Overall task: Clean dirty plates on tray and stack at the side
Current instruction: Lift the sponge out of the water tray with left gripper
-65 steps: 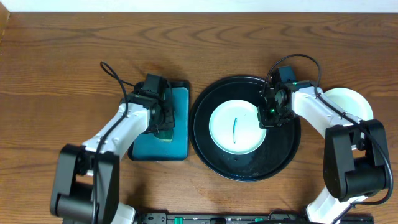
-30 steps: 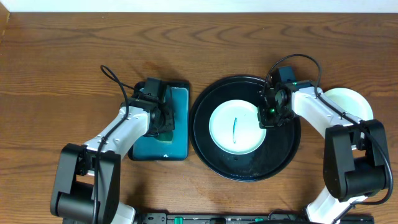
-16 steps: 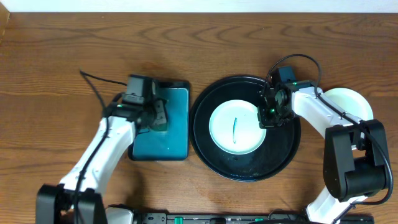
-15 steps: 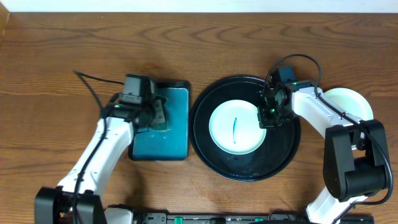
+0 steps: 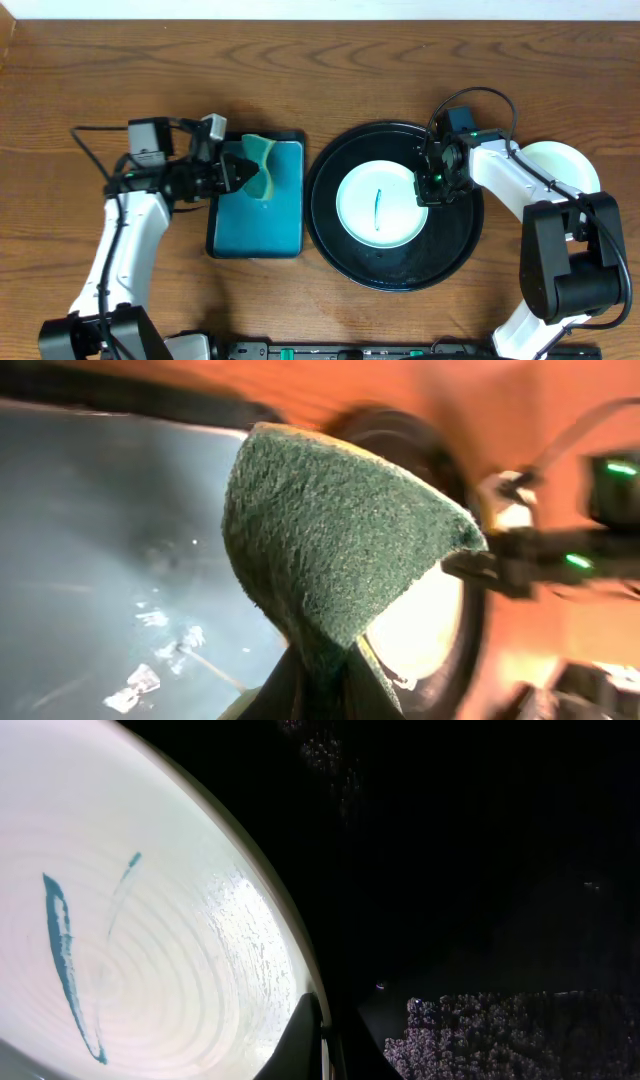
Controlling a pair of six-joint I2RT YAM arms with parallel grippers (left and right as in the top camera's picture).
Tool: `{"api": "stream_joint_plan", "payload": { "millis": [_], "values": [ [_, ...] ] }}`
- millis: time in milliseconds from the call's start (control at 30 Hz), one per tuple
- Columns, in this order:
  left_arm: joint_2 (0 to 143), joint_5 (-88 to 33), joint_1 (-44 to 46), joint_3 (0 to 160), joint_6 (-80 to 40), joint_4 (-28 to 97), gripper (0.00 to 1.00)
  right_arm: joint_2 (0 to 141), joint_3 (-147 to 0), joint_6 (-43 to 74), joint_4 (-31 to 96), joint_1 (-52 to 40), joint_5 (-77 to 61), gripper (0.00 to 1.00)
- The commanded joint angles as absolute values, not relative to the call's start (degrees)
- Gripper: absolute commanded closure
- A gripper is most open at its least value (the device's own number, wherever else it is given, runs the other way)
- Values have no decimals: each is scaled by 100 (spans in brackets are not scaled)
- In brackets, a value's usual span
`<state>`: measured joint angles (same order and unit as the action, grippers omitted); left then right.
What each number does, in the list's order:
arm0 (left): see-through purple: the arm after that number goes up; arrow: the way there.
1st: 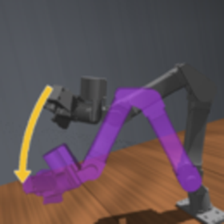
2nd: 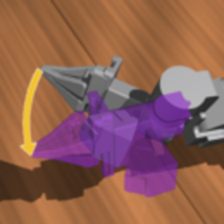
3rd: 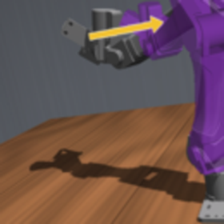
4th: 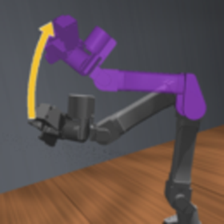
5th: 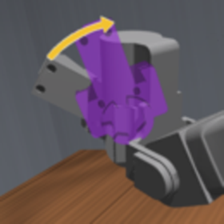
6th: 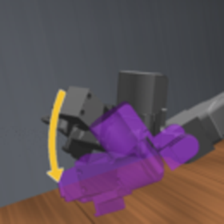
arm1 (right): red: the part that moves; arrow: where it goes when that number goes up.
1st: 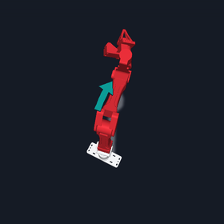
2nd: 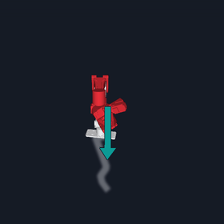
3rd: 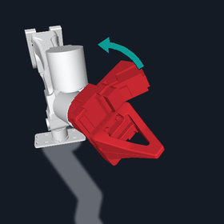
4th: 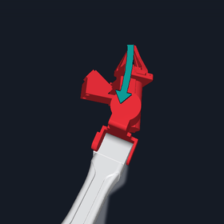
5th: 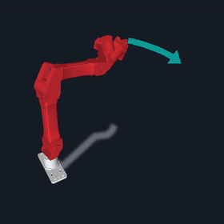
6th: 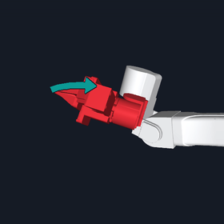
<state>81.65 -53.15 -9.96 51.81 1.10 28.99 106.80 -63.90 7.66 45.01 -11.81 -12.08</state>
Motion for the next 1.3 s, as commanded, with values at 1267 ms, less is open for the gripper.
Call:
{"api": "stream_joint_plan", "payload": {
  "millis": [1267],
  "values": [
    [8134,-6641,-1745,5078,1052,3234,92,10844,-6202,768,4388,-1210,-1079,99]
  ]
}}
